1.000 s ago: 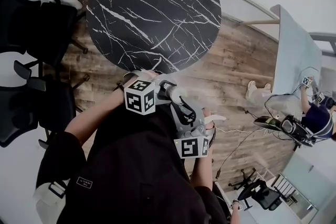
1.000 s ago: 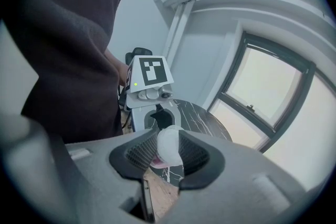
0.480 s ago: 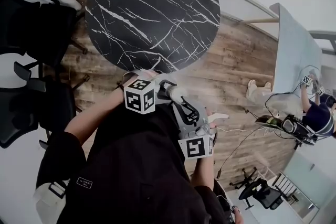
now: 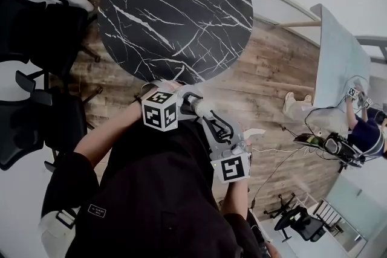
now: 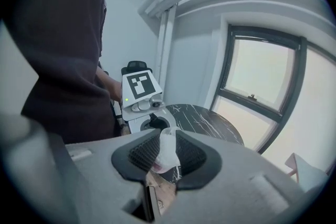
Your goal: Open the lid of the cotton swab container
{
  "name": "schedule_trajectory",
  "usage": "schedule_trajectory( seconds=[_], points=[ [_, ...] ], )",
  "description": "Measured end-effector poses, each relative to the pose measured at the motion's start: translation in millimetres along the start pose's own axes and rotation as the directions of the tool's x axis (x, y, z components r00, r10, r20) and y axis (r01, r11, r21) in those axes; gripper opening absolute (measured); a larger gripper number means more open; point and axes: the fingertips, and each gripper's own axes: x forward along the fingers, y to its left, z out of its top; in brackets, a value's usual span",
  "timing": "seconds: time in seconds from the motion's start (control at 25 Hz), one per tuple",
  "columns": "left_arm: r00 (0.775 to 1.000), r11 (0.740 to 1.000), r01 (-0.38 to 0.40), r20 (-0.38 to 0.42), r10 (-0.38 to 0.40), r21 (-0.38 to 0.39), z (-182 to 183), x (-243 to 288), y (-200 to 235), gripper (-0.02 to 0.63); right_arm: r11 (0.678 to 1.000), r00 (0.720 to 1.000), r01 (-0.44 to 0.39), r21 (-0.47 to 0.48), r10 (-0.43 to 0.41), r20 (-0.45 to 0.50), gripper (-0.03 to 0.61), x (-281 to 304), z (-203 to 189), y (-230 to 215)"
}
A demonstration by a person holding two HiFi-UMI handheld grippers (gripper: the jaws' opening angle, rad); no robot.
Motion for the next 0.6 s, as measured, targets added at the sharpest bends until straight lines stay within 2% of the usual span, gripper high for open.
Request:
schedule_trajectory(
  seconds=[0.6],
  points=[
    [1.000,1.000,0.007,0.000,-0.007,0.005,-1.5,2.3,0.2,0.236,0.992,0.998,-0.036,0.124,0.029,0.056,0.087,-3.9,0.8,-11.9]
  ],
)
